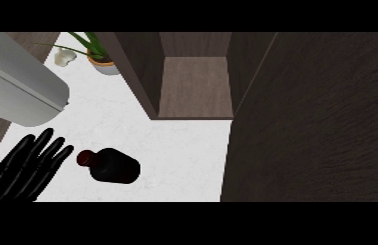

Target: Pick up the wine, place it into the cabinet and close the cabinet

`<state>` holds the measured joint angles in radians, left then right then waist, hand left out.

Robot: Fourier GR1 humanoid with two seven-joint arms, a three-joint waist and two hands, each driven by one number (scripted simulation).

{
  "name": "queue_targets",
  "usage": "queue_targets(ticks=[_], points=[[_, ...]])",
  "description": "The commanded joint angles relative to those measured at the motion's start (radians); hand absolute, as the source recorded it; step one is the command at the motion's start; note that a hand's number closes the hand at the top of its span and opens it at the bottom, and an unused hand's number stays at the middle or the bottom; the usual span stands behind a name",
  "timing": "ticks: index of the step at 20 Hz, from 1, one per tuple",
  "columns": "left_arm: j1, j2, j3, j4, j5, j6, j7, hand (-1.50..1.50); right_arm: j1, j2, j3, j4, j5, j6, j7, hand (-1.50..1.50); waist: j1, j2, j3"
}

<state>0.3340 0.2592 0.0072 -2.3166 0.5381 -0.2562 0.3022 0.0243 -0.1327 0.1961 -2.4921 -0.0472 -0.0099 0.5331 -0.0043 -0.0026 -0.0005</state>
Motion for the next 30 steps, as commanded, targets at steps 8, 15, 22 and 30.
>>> queue_targets(ticks=[8,15,22,30], points=[[-0.065,0.049,0.124,0.112,0.234,-0.100,0.082,-1.50,-0.040,-0.007,-0.051,-0.090,-0.075,0.013,0.083,-1.50,0.004,0.002,0.001],[-0.054,-0.051,0.088,0.351,0.042,-0.260,-0.109,-1.50,-0.079,0.012,-0.025,-0.108,-0.022,-0.019,0.128,-1.50,0.002,0.001,0.000],[-0.110,-0.088,0.137,0.481,-0.067,-0.277,-0.234,-1.50,-0.092,-0.009,-0.048,-0.154,-0.052,-0.017,0.203,-1.50,0.000,0.001,0.000],[-0.123,-0.132,0.100,0.529,-0.142,-0.279,-0.263,-1.50,-0.049,0.002,-0.071,-0.114,-0.072,0.029,0.127,-1.50,0.004,0.001,0.001]])
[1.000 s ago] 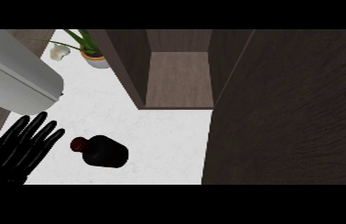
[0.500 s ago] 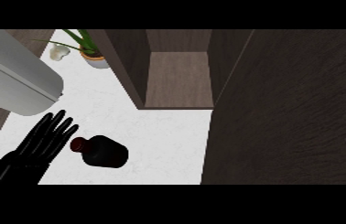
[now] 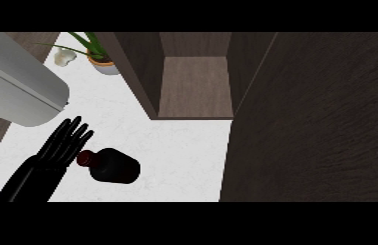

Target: Pick up the wine, place it into the cabinet and close the cabinet

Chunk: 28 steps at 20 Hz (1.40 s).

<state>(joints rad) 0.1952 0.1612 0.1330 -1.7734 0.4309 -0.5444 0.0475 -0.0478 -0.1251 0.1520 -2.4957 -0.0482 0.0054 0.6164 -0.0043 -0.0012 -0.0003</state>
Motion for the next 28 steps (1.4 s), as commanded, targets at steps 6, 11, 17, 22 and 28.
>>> queue_targets(ticks=[6,11,17,22,28], points=[[-0.045,0.010,0.018,0.215,-0.098,-0.094,-0.145,-1.50,0.013,-0.003,-0.023,-0.157,-0.060,0.005,0.097,-1.50,-0.001,0.000,0.000],[-0.116,-0.012,-0.006,0.281,-0.118,-0.086,-0.141,-1.50,-0.007,0.004,-0.034,-0.130,-0.072,0.011,0.074,-1.50,-0.002,0.001,0.000],[-0.092,0.001,0.011,0.403,-0.202,-0.145,-0.310,-1.50,0.001,0.013,-0.040,-0.134,-0.078,0.017,0.077,-1.50,-0.001,0.000,0.000],[-0.082,-0.064,-0.038,0.381,-0.260,-0.074,-0.319,-1.50,0.042,0.041,-0.003,-0.143,-0.037,0.015,0.043,-1.50,0.001,-0.001,0.000],[-0.191,-0.048,-0.013,0.478,-0.257,-0.066,-0.312,-1.50,0.085,0.040,0.037,-0.177,-0.008,0.021,0.059,-1.50,-0.002,-0.001,0.000]])
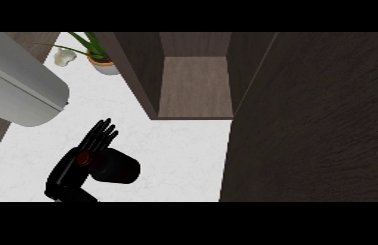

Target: Pick up the wine, place it into the cabinet and close the cabinet

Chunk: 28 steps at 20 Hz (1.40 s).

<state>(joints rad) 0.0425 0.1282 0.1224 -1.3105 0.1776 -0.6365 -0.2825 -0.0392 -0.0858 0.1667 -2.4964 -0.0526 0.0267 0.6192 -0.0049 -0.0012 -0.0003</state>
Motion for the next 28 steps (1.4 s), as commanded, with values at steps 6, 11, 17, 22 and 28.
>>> queue_targets(ticks=[6,11,17,22,28], points=[[-0.047,0.021,0.005,0.150,-0.064,-0.009,-0.092,-1.50,0.064,-0.024,-0.069,-0.116,-0.087,0.036,0.019,-1.50,0.000,0.001,0.000],[-0.028,0.008,-0.004,0.135,-0.036,-0.036,-0.080,-1.50,-0.045,-0.002,0.023,-0.154,0.019,-0.034,0.132,-1.50,0.004,-0.001,0.000],[-0.078,0.004,-0.008,0.300,-0.101,-0.021,-0.222,-1.50,-0.024,-0.015,0.006,-0.131,-0.002,-0.006,0.104,-1.50,0.001,0.000,0.000],[-0.058,-0.054,-0.053,0.222,-0.075,-0.005,-0.151,-1.50,-0.050,0.006,0.037,-0.159,0.035,-0.047,0.137,-1.50,0.002,-0.002,0.000],[-0.109,0.017,-0.070,0.331,-0.093,-0.128,-0.265,1.50,-0.030,0.000,0.014,-0.109,0.013,-0.030,0.083,-1.50,-0.001,0.000,0.000]])
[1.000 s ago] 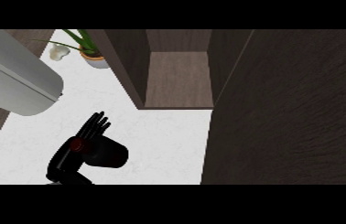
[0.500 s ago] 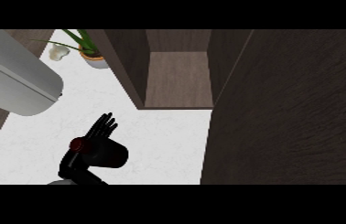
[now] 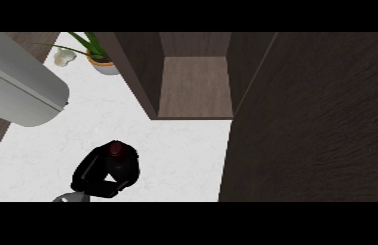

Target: Pick up the wine, place it into the cabinet and close the cabinet

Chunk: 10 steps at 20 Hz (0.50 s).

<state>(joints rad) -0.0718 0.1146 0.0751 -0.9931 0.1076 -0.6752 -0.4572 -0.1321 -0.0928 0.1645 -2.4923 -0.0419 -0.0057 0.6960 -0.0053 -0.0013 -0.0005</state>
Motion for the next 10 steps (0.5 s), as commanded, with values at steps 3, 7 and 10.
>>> queue_targets(ticks=[3,7,10], points=[[0.054,0.014,-0.065,-0.019,-0.055,-0.065,-0.113,1.50,0.090,-0.009,-0.010,-0.142,-0.028,0.014,0.024,-1.50,0.000,-0.001,0.000],[0.032,0.018,-0.133,-0.082,-0.206,0.079,-0.263,1.50,0.036,-0.007,-0.044,-0.071,-0.031,0.010,-0.014,-1.50,0.000,-0.001,0.000],[-0.028,-0.013,-0.041,-0.050,-0.125,0.187,-0.182,1.50,0.081,0.006,0.021,-0.098,0.011,0.017,-0.026,-1.50,-0.001,-0.001,0.000]])
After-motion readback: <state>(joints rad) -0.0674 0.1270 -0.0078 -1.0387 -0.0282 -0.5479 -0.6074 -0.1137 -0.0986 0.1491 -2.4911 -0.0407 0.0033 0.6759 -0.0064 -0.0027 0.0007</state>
